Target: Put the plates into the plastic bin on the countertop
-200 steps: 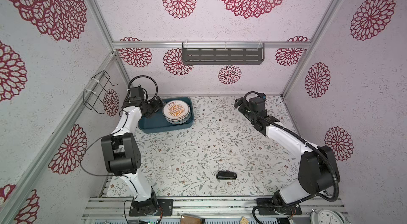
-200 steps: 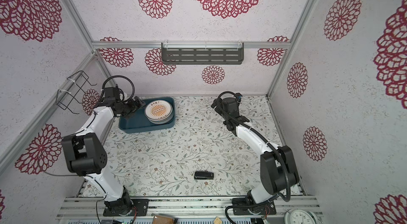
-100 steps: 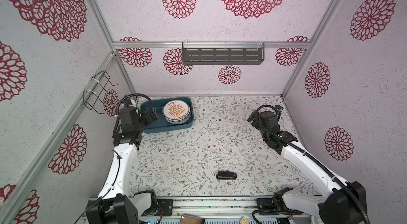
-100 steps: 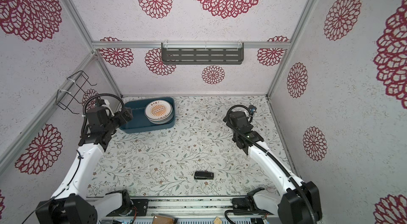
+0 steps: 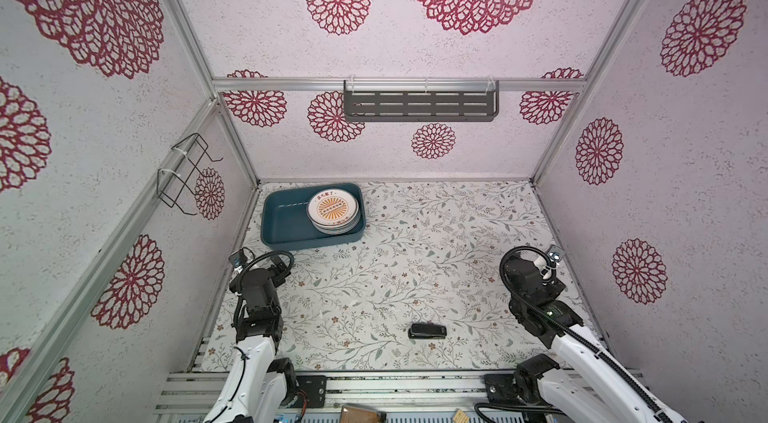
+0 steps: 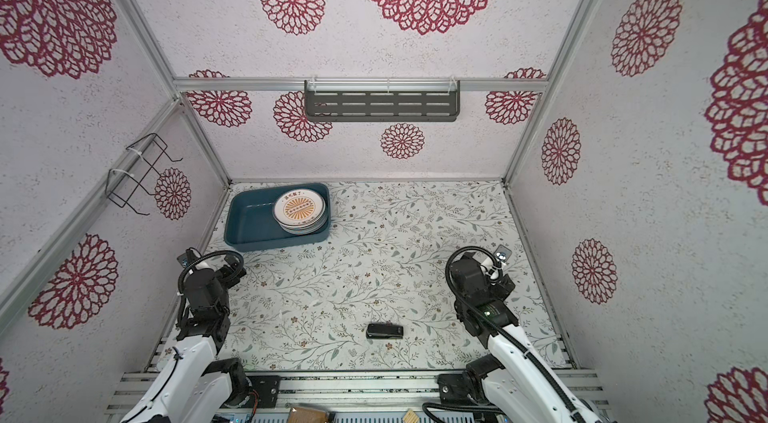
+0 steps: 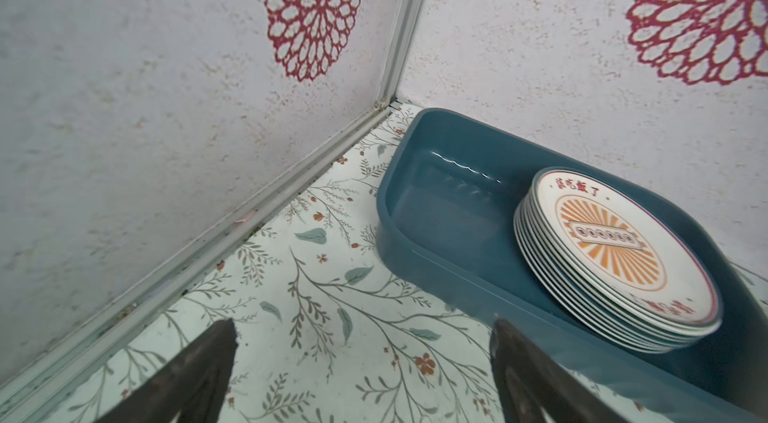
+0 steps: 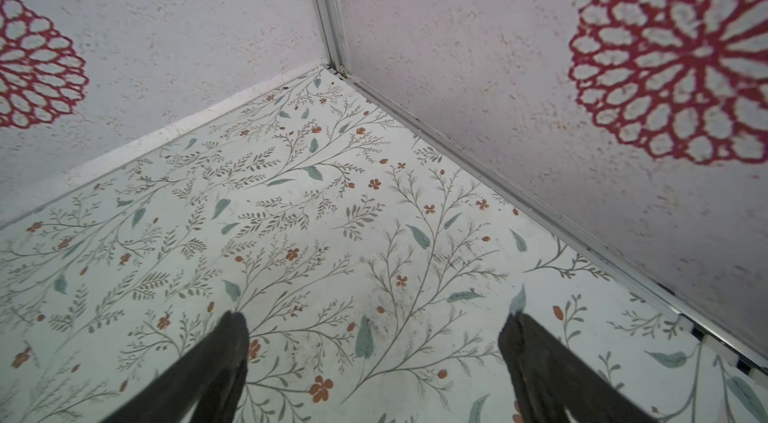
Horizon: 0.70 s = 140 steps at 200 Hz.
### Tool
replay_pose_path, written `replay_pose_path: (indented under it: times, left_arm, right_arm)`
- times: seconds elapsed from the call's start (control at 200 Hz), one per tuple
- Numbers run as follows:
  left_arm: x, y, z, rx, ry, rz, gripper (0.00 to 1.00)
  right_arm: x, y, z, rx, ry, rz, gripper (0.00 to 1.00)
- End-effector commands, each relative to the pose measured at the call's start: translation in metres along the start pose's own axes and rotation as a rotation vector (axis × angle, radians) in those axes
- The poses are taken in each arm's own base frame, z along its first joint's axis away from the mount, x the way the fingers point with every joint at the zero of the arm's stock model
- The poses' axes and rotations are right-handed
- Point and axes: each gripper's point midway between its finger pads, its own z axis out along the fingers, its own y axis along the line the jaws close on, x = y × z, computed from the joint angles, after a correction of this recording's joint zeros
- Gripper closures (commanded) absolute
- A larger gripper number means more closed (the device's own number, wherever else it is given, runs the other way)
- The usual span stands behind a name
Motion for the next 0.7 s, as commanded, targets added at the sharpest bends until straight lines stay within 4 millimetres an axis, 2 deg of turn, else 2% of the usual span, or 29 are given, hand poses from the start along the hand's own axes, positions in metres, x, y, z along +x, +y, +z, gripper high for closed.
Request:
replay_pose_path:
  times: [0.0,0.13,0.355,0.505,0.555,0.696]
  left_arm:
    - [-0.017,0.008,0.004,-0.052,-0.111,-0.011,0.03]
    - [-0.014,0.009,0.011,-0.053,-0.181,-0.033,0.03]
    - [-0.022,-0.026,0.044,0.056,-0.187,0.037,0.03]
    - [0.003,-0.036,0.067,0.091,-0.160,0.078,0.03]
    - [0.000,-0.042,0.069,0.123,-0.197,0.089,0.03]
    - [0.007,-0.049,0.081,0.126,-0.091,0.120,0.03]
  right_arm:
    - [-0.010,-0.005,0.001,0.024,-0.088,0.004,0.01]
    - [-0.002,-0.002,0.006,0.014,-0.104,-0.011,0.01]
    - [0.003,0.006,0.018,0.010,-0.113,-0.146,0.01]
    - [0.002,0.010,0.031,0.003,-0.111,-0.183,0.01]
    - [-0.001,0.011,0.035,-0.002,-0.130,-0.186,0.01]
    - [0.004,0.013,0.048,-0.054,-0.166,-0.169,0.01]
